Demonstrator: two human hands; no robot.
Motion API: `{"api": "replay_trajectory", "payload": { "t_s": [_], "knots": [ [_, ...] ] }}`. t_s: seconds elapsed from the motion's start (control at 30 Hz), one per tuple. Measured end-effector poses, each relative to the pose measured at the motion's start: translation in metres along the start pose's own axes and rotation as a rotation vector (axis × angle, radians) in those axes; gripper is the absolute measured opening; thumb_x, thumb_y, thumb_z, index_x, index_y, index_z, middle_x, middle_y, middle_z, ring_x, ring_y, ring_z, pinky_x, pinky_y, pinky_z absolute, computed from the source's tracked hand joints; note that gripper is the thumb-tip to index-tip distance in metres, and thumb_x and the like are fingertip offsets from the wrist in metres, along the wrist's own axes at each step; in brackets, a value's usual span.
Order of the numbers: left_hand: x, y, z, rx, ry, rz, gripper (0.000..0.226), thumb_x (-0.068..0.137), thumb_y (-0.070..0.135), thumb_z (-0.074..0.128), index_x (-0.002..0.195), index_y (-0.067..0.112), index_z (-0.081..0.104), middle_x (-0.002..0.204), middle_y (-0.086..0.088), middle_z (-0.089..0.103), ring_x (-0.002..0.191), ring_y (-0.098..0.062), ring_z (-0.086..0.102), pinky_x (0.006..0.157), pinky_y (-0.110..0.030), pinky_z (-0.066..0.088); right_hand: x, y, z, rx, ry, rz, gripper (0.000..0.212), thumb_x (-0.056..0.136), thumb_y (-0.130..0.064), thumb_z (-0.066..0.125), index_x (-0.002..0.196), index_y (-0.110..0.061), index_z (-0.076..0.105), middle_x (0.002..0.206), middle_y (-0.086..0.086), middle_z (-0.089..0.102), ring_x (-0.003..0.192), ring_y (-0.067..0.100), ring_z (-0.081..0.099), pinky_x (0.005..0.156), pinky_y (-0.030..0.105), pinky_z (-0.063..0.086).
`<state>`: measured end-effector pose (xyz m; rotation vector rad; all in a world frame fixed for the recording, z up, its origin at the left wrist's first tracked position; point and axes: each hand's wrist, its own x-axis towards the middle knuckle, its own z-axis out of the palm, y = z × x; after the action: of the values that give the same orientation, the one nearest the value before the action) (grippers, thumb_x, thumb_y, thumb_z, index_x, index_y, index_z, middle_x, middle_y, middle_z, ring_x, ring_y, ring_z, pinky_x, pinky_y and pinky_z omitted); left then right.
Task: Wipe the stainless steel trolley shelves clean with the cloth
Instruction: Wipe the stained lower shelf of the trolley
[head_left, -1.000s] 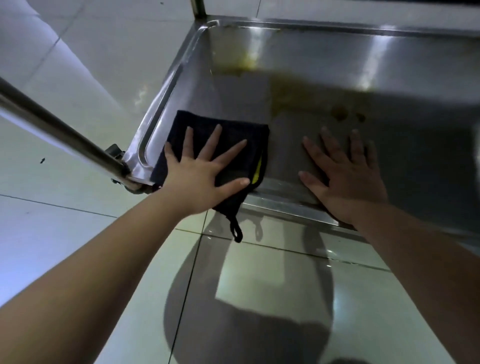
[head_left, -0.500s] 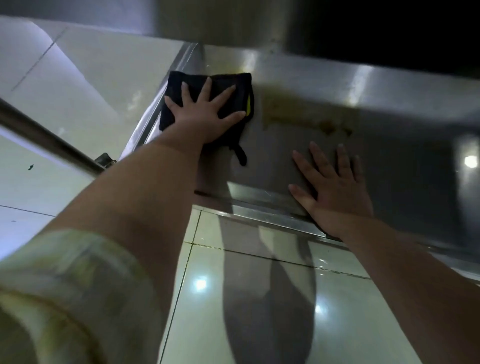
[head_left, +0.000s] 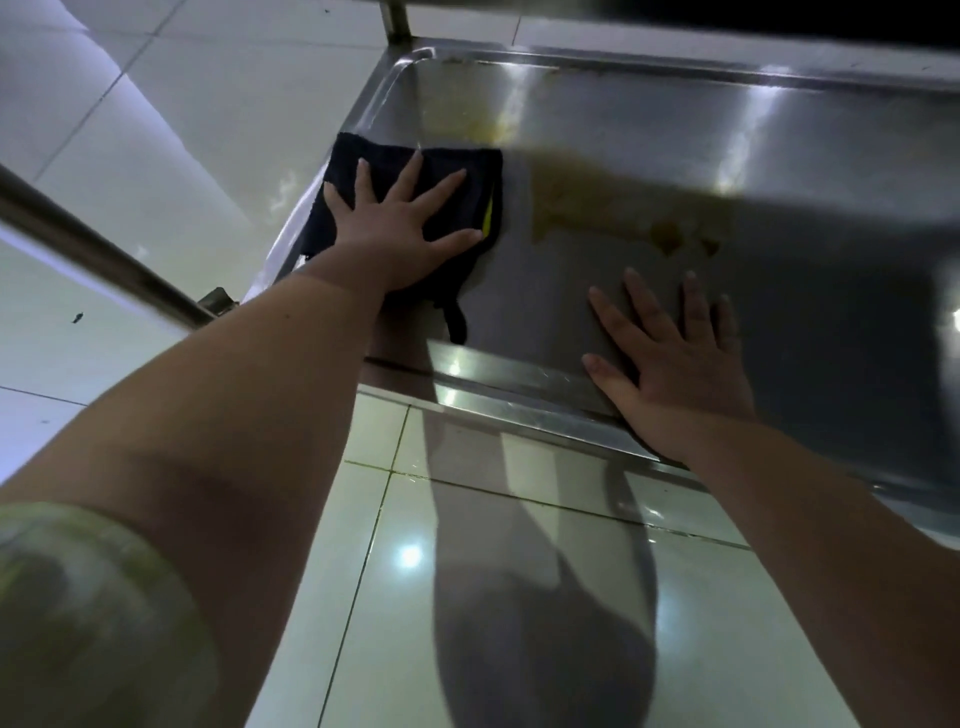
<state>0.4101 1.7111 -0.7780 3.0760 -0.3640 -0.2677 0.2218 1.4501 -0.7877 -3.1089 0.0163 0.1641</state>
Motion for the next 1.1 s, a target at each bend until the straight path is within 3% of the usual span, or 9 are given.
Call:
{"api": "replay_trajectory", "payload": {
  "t_s": [0.27,0.4,0.6,0.73,0.97,1.1],
  "knots": [
    [0.01,0.115,0.001,0.007,-0.021,0.161,0.078,0.074,0.092,0.017,0.144,0.063,-0.004,0.164,0.01,-0.01,0.146,-0.044,-0.015,0.105,-0.076,-0.011,0.0,0.003,-0.004,0.063,0.014,0.0,0.07,0.086,-0.074,0.012,0.151,-0.05,0.005,0.164,-0.014,0.001,0.15,0.032,-0.005,0.12,0.05,-0.005],
    [0.008,0.073,-0.001,-0.016,-0.012,0.122,0.08,0.068,0.096,0.018,0.14,0.068,0.0,0.164,0.015,-0.006,0.149,-0.036,-0.012,0.109,-0.073,-0.006,-0.002,0.011,-0.004,0.072,0.012,0.006,0.074,0.083,-0.079,0.009,0.151,-0.05,0.001,0.163,-0.015,0.001,0.151,0.028,-0.002,0.12,0.05,-0.004],
    [-0.004,0.013,-0.003,-0.004,-0.006,-0.057,0.08,0.068,0.096,0.015,0.142,0.067,0.002,0.164,0.013,-0.004,0.148,-0.042,-0.008,0.108,-0.074,-0.006,-0.034,0.104,-0.008,0.023,-0.011,0.154,0.077,0.08,-0.081,0.004,0.151,-0.051,-0.002,0.164,-0.011,-0.001,0.149,0.038,-0.003,0.119,0.055,-0.002],
    [0.003,0.066,0.002,-0.002,0.025,0.006,0.079,0.072,0.094,0.015,0.144,0.065,-0.001,0.164,0.012,-0.008,0.147,-0.045,-0.01,0.107,-0.075,-0.005,-0.037,0.102,-0.004,-0.002,-0.001,0.155,0.078,0.081,-0.079,0.002,0.153,-0.047,0.0,0.164,-0.009,-0.001,0.148,0.04,-0.006,0.119,0.054,-0.003],
    [0.001,0.225,0.009,0.026,-0.004,0.196,0.085,0.071,0.095,0.01,0.147,0.06,-0.005,0.164,0.007,-0.011,0.145,-0.047,-0.014,0.104,-0.078,-0.007,-0.037,0.106,-0.001,0.009,0.019,0.166,0.073,0.086,-0.077,0.013,0.153,-0.048,0.001,0.164,-0.011,-0.002,0.149,0.037,-0.007,0.12,0.052,-0.004],
    [0.003,0.205,0.007,-0.018,-0.011,0.223,0.083,0.07,0.095,0.014,0.145,0.062,0.0,0.165,0.009,-0.008,0.148,-0.041,-0.013,0.107,-0.075,-0.006,-0.037,0.106,-0.001,0.052,0.03,0.157,0.072,0.086,-0.078,0.015,0.151,-0.05,0.001,0.164,-0.014,-0.002,0.149,0.035,-0.008,0.12,0.05,-0.006]
  ]
}}
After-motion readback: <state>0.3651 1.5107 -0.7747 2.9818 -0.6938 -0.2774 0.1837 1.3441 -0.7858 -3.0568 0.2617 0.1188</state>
